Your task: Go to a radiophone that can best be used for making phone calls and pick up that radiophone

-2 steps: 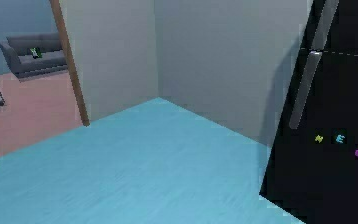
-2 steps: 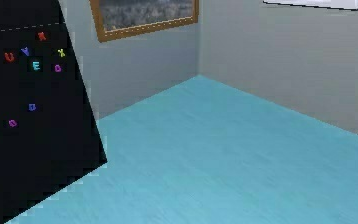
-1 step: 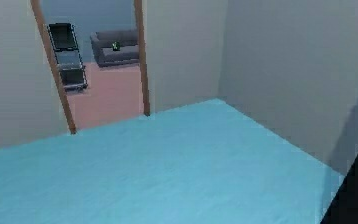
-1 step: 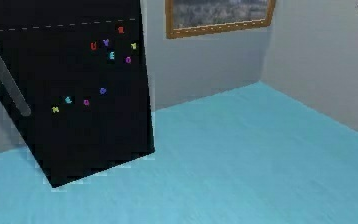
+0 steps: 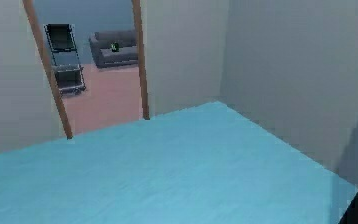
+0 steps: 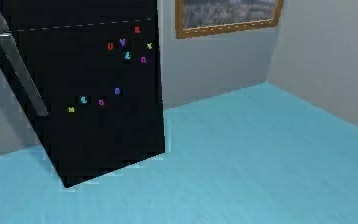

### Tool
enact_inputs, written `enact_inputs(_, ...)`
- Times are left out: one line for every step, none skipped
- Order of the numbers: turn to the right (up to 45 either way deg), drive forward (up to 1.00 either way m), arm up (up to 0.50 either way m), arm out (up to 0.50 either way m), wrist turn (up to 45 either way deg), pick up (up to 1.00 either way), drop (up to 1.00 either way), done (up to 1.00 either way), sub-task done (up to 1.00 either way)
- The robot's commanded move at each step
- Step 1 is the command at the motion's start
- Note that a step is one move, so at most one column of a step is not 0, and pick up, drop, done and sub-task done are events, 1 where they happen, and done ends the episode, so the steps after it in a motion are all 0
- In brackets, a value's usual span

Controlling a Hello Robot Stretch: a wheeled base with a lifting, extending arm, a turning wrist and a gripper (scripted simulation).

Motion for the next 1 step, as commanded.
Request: enact_inputs(45.0, 0.00, 0.00, 0.00, 0.0, 0.00, 0.00, 0.00, 0.00)
